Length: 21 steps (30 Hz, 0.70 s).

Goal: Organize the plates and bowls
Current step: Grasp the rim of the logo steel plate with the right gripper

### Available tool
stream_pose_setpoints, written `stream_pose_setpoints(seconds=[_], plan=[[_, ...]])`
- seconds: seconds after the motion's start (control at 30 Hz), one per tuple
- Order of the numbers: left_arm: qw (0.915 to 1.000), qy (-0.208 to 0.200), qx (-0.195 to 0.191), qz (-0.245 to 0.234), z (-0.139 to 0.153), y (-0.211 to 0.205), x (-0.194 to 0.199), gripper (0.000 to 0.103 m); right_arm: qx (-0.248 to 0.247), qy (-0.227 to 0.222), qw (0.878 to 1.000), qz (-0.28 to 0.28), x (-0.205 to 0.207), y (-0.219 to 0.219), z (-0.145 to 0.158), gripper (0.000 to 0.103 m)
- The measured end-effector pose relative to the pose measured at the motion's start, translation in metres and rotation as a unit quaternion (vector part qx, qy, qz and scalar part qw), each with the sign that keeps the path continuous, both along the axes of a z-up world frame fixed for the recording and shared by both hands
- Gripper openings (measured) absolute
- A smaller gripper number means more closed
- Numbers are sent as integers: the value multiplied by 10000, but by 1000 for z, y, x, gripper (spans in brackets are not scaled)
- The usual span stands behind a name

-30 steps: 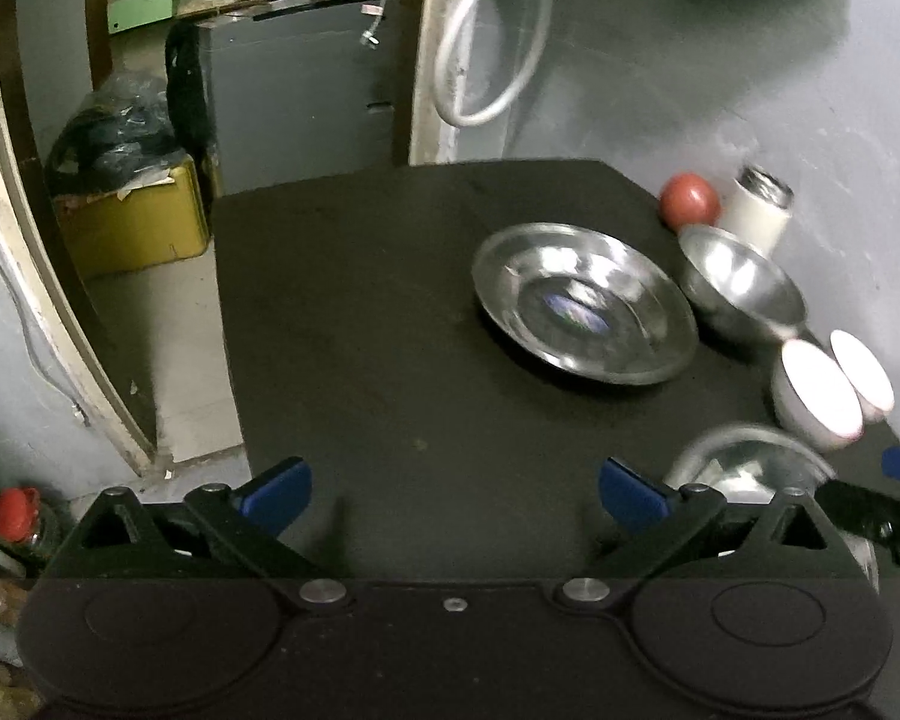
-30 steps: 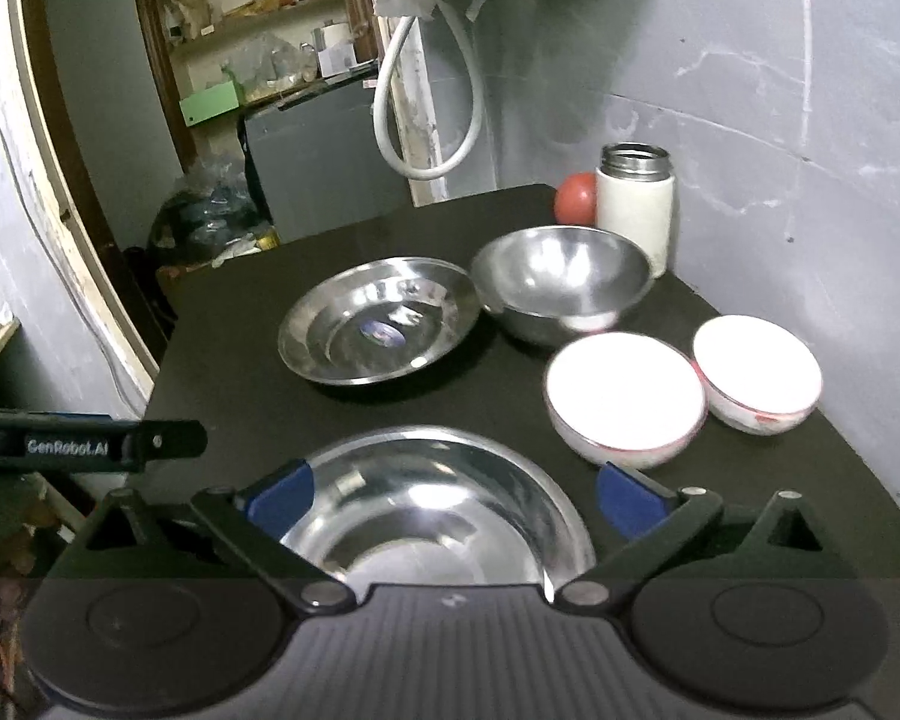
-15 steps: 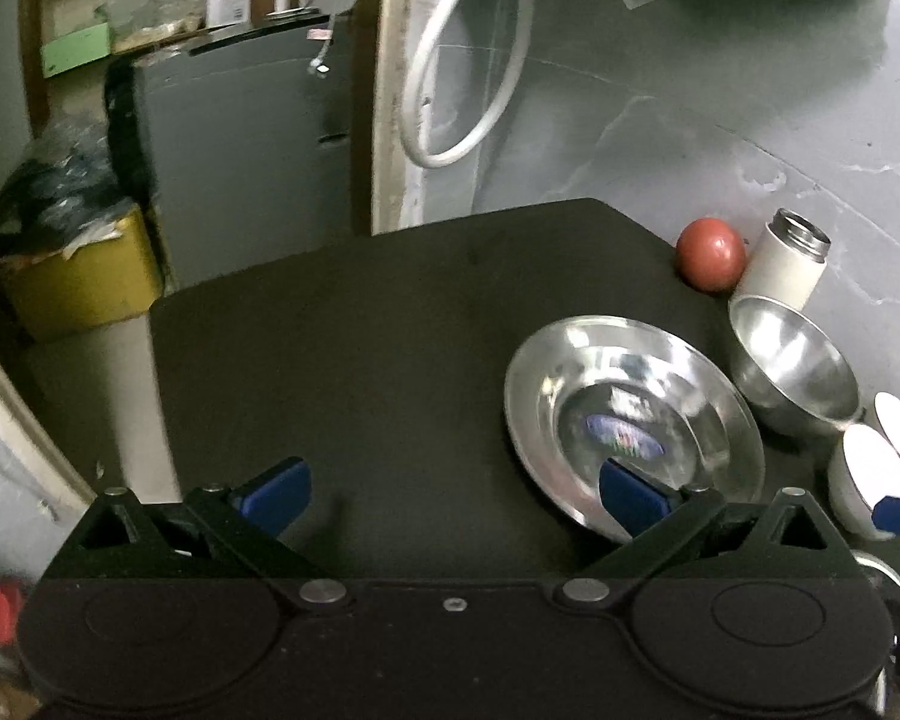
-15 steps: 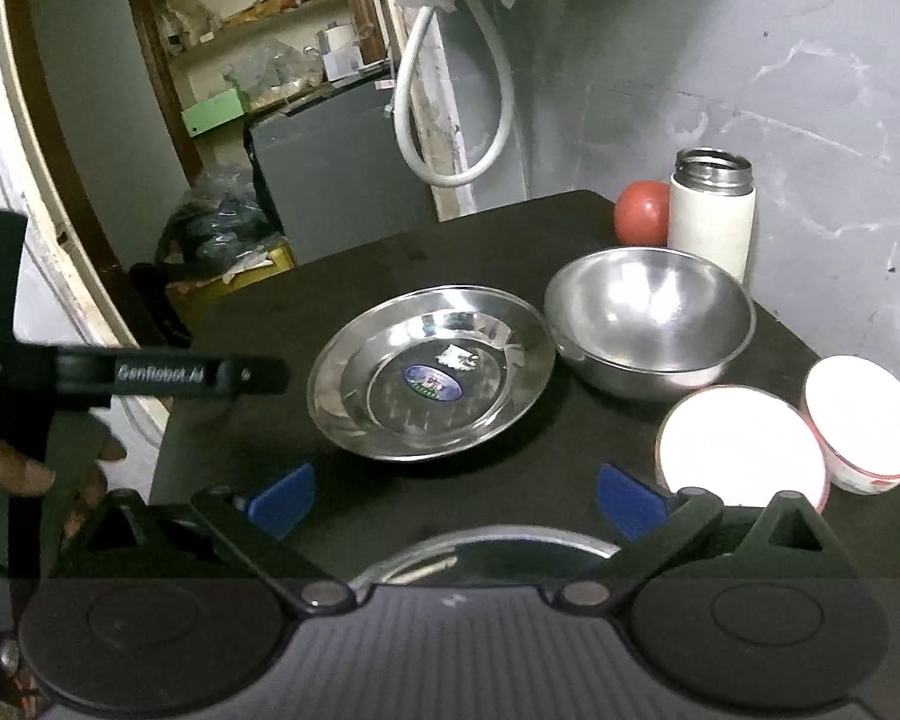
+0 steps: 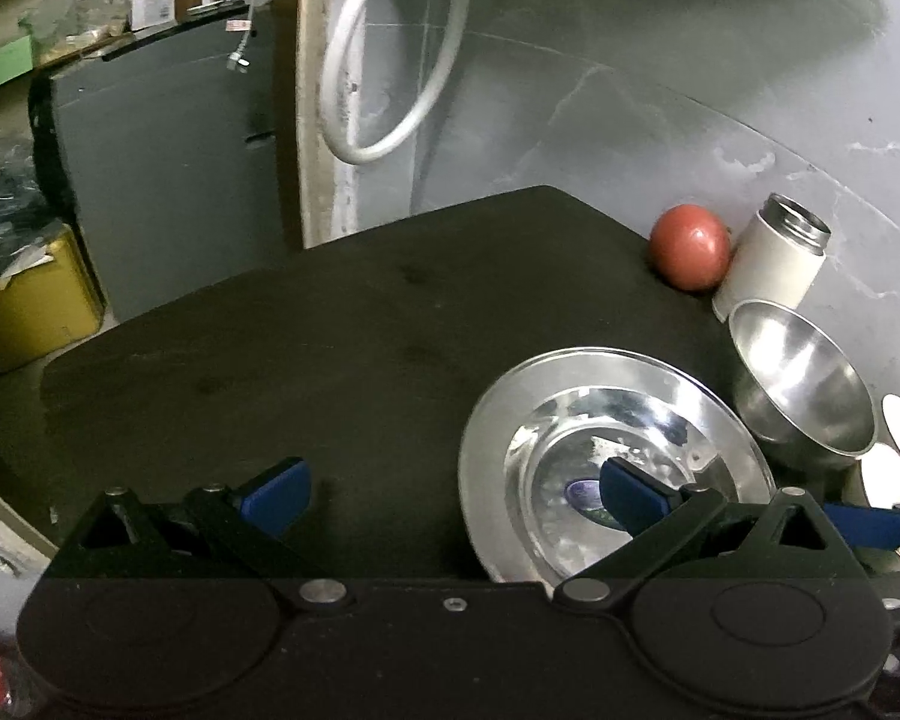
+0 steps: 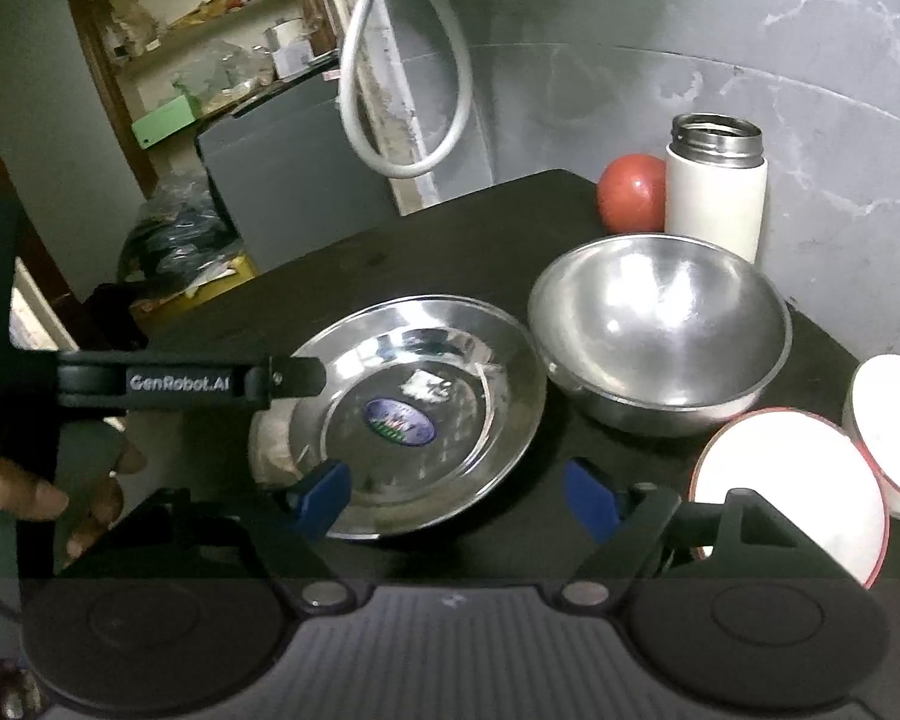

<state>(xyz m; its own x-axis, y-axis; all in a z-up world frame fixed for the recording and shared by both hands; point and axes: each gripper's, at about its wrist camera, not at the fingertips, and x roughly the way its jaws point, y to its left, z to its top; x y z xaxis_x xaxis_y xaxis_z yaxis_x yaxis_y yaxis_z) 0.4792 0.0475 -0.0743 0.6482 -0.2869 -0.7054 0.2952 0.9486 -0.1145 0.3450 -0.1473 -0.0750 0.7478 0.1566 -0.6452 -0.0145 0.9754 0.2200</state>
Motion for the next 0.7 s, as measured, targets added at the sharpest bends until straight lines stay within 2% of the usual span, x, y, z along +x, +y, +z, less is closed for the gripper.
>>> stream_pose_setpoints(seconds=[0.17, 0.3, 0.4, 0.57, 0.67, 0.7], plan=[[10000, 38, 13, 61, -4, -5, 2, 101, -74, 173, 9997, -171, 12, 0, -8, 72], [9999, 70, -57, 135, -6, -6, 2, 93, -95, 284, 9993, -209, 17, 0, -13, 64], [9998, 101, -70, 128, -7, -7, 2, 86, -89, 277, 9994, -191, 19, 0, -14, 52], [9999, 91, -133, 8, -5, -9, -3, 81, 1, 232, 9996, -158, 20, -2, -14, 40], [9998, 126, -147, -36, -6, -10, -5, 70, -25, 221, 9997, -106, 20, 0, -14, 37], [9998, 151, -151, -45, -6, -10, -5, 63, -30, 219, 9997, -103, 21, 0, -14, 36]])
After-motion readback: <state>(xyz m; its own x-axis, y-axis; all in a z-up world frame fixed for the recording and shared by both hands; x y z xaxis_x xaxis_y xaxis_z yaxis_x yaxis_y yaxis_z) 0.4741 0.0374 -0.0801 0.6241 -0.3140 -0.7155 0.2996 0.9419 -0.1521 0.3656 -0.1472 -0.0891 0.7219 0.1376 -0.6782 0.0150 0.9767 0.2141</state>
